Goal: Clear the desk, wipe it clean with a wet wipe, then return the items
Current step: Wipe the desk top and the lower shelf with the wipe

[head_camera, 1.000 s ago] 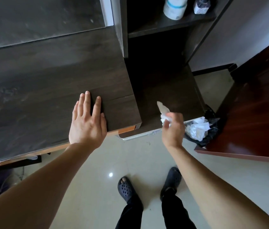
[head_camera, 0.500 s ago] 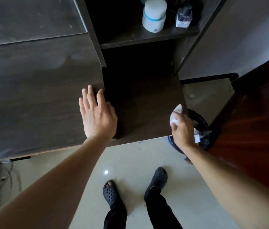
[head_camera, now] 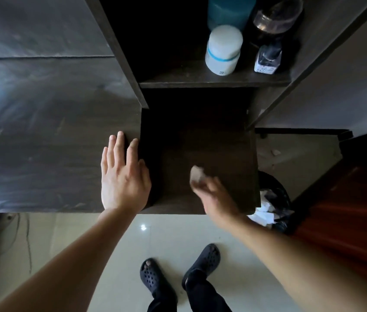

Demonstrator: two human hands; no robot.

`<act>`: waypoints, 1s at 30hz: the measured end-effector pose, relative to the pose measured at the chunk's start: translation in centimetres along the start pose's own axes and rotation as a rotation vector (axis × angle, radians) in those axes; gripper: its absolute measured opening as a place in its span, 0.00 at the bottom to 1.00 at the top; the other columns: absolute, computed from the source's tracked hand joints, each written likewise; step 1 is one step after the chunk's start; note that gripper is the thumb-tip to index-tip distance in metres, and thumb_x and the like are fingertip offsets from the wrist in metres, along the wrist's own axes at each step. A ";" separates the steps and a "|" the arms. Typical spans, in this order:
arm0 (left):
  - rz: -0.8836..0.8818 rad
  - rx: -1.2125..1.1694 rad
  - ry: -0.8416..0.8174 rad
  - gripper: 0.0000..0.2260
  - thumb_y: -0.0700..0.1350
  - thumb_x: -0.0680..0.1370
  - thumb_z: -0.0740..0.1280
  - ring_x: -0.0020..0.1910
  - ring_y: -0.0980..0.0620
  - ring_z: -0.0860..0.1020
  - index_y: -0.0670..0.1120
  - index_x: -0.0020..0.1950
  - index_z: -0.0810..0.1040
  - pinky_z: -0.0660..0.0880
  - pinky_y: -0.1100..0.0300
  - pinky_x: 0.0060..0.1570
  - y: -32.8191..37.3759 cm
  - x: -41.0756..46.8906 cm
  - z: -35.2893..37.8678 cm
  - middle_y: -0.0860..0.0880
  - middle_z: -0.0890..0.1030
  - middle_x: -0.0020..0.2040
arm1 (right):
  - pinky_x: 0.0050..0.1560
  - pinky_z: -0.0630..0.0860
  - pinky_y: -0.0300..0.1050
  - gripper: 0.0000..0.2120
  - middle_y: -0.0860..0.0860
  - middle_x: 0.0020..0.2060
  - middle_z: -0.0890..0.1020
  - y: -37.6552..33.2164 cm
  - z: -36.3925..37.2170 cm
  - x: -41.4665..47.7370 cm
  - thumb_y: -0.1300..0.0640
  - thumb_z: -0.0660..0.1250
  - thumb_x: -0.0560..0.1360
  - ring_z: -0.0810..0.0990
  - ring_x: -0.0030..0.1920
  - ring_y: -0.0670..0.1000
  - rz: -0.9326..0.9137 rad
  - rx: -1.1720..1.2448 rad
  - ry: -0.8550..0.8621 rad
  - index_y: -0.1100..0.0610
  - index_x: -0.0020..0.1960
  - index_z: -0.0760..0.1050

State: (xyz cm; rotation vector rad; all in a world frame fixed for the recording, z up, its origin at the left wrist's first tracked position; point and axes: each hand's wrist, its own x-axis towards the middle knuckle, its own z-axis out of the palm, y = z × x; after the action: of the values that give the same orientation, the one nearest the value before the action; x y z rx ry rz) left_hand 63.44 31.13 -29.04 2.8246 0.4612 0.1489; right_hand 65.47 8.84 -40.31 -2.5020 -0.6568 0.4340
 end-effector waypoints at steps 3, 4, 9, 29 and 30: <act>-0.008 -0.001 0.003 0.21 0.43 0.77 0.57 0.74 0.36 0.58 0.39 0.69 0.68 0.55 0.43 0.73 0.1 0.2 0.0 0.35 0.63 0.73 | 0.49 0.74 0.47 0.14 0.53 0.48 0.77 0.5 0.1 -0.5 0.58 0.63 0.76 0.74 0.48 0.54 -0.324 -0.098 -0.241 0.51 0.61 0.77; -0.013 -0.004 0.012 0.21 0.43 0.77 0.57 0.74 0.36 0.58 0.38 0.69 0.68 0.55 0.43 0.73 0.1 0.2 0.0 0.35 0.63 0.73 | 0.52 0.73 0.48 0.11 0.51 0.49 0.77 1.5 -0.7 1.3 0.52 0.62 0.78 0.73 0.51 0.53 -0.318 -0.128 -0.215 0.48 0.59 0.78; -0.016 -0.033 0.044 0.20 0.40 0.77 0.56 0.74 0.37 0.59 0.38 0.68 0.70 0.55 0.44 0.73 0.0 0.2 0.1 0.36 0.64 0.73 | 0.66 0.64 0.57 0.27 0.63 0.69 0.64 4.1 -4.2 12.7 0.69 0.59 0.74 0.62 0.69 0.65 0.089 -0.232 0.104 0.61 0.72 0.63; 0.036 -0.023 0.011 0.25 0.38 0.71 0.55 0.73 0.34 0.59 0.38 0.69 0.70 0.56 0.40 0.72 -0.5 -0.2 -0.3 0.34 0.64 0.72 | 0.62 0.73 0.51 0.19 0.59 0.60 0.79 5.4 -2.7 -6.2 0.75 0.60 0.71 0.76 0.62 0.59 0.008 -0.057 0.217 0.65 0.58 0.79; 0.068 -0.013 -0.006 0.25 0.38 0.70 0.55 0.72 0.33 0.59 0.38 0.68 0.71 0.57 0.39 0.71 -0.4 -0.2 -0.4 0.33 0.65 0.71 | 0.62 0.73 0.51 0.21 0.59 0.59 0.80 6.0 -3.3 -7.0 0.79 0.62 0.67 0.77 0.60 0.59 0.083 -0.058 0.234 0.65 0.57 0.79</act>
State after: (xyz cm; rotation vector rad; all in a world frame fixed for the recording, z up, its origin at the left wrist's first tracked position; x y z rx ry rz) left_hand 63.08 31.54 -28.80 2.8279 0.3622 0.1566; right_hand 63.21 -0.61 -39.73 -2.5893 -0.4809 0.1490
